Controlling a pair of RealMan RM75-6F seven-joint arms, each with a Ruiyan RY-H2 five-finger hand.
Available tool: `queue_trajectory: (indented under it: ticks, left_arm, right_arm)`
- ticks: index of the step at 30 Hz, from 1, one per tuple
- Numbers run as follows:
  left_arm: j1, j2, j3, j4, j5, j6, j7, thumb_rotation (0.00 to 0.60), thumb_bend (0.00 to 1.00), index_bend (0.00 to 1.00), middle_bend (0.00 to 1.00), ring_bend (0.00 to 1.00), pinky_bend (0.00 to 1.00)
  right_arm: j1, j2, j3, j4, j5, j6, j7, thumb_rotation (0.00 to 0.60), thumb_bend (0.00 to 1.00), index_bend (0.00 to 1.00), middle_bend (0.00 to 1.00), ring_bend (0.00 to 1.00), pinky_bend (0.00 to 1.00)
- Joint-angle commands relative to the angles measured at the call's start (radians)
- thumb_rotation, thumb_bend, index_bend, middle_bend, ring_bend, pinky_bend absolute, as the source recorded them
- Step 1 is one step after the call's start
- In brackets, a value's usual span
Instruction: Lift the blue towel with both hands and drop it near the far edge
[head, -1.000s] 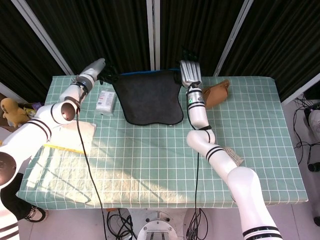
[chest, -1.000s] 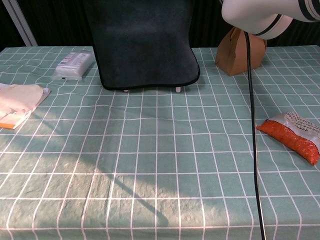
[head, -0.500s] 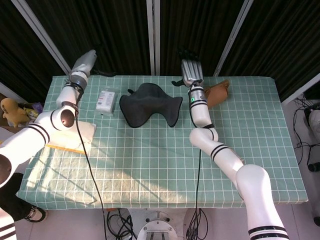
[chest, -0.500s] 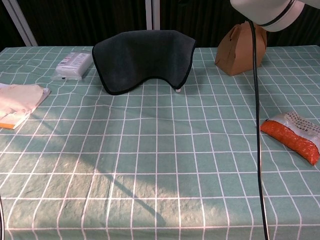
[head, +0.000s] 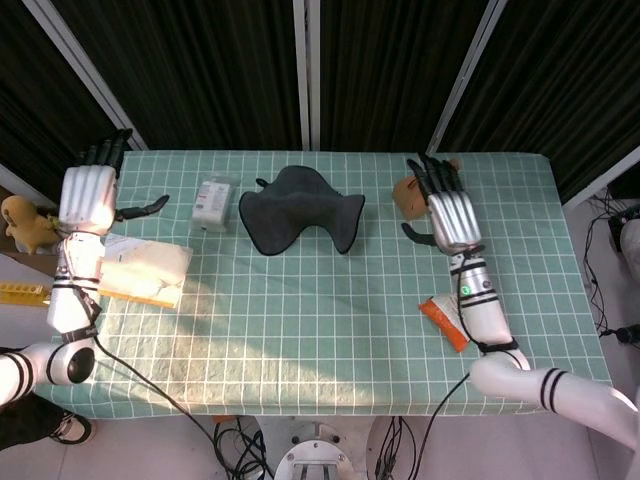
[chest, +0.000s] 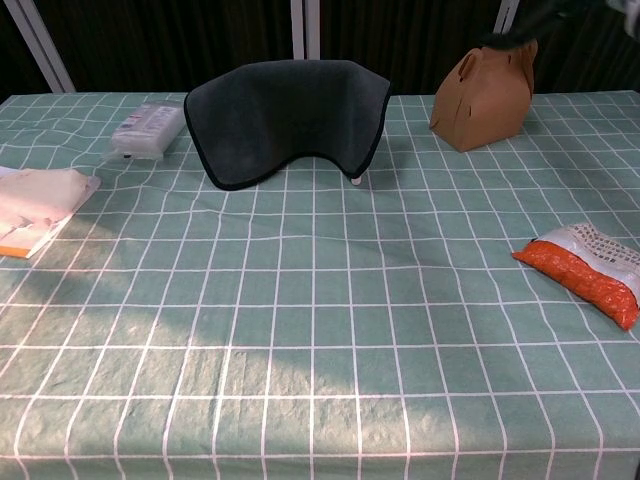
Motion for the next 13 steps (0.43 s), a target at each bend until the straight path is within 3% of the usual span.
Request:
queue_trajectory:
  ticks: [1,7,13]
  left_arm:
    - [0.329,-0.082,0.165,-0.147,0.241,0.281,0.135,0.248,0.10,0.04,0.09,0.09,0.17]
    - [0.516,-0.175,0.200,-0.075,0.327,0.350,0.150,0.248,0.10,0.04,0.09,0.09,0.17]
    - [0.597,-0.194,0.192,-0.030,0.407,0.330,0.131,0.248,0.09,0.04,0.09,0.09,0.17]
  right_arm:
    - [-0.289,0.166,-0.236,-0.217,-0.151,0.272,-0.090,0.600,0.18,0.00,0.00,0.00,0.00]
    - [-0.442,0.090,-0.361,-0.131,-0.216,0.351,-0.063,0.600,0.18,0.00,0.00,0.00,0.00]
    - [-0.498,0.023,-0.365,-0.042,-0.235,0.359,-0.043,0.600,0.18,0.00,0.00,0.00,0.00]
